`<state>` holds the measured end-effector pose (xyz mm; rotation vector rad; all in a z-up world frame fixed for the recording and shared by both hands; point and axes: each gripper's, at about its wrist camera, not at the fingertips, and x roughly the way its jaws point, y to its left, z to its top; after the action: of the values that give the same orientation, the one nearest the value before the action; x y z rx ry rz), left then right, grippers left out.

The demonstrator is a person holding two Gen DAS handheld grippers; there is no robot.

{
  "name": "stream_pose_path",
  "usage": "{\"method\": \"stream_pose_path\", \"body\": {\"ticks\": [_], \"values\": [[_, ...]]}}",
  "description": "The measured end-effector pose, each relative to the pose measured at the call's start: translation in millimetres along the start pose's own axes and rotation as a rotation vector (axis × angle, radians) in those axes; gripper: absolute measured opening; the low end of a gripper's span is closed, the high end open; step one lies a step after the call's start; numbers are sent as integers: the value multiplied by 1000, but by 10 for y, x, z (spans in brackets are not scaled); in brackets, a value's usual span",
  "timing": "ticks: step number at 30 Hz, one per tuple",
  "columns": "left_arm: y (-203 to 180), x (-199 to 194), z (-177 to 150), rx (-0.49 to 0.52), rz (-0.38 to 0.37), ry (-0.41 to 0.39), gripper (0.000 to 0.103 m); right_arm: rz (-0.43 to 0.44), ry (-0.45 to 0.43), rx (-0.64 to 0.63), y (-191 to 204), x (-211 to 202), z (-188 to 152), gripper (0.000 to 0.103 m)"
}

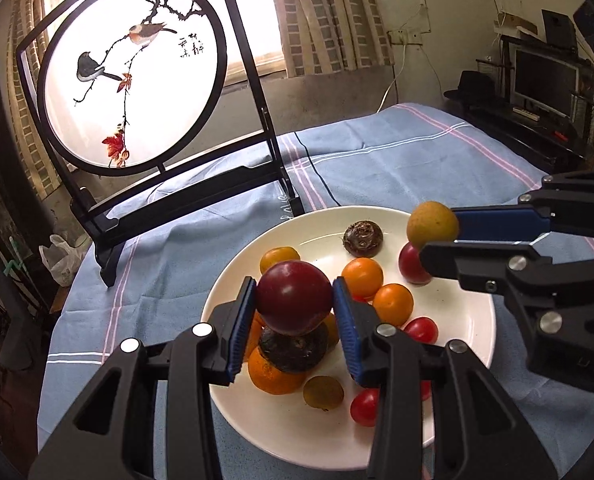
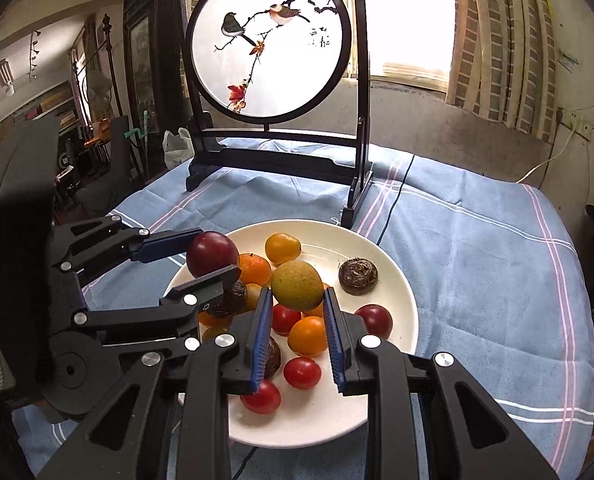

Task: Organize fruits
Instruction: 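Carry the yellow fruit and dark tomato onto the white plate and open both tools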

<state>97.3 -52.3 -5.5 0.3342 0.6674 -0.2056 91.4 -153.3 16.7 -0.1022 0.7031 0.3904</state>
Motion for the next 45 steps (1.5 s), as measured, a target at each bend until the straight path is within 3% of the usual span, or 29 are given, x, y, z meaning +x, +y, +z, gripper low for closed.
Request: {"method": "stream_pose_path", "body": {"ticks": [35, 38, 39, 40, 42, 45], "values": [[-11, 229, -14, -14, 46, 33, 38, 2, 52, 16, -41, 371, 95, 26], [-33, 241, -23, -8, 49, 37, 40, 5, 61, 15, -32, 393, 99, 33], [-39, 243, -30, -7, 49, 41, 43, 2, 50, 19, -33, 371, 105, 43], [-34, 235, -35, -10, 52, 36, 56, 3, 38, 21, -34, 337, 109, 45], [-11, 187, -41, -21, 64, 12, 70, 6, 23, 33, -57, 261, 116, 46], [39, 106, -38, -42, 60, -4, 71, 3, -8, 45, -83, 102, 104, 48]]}}
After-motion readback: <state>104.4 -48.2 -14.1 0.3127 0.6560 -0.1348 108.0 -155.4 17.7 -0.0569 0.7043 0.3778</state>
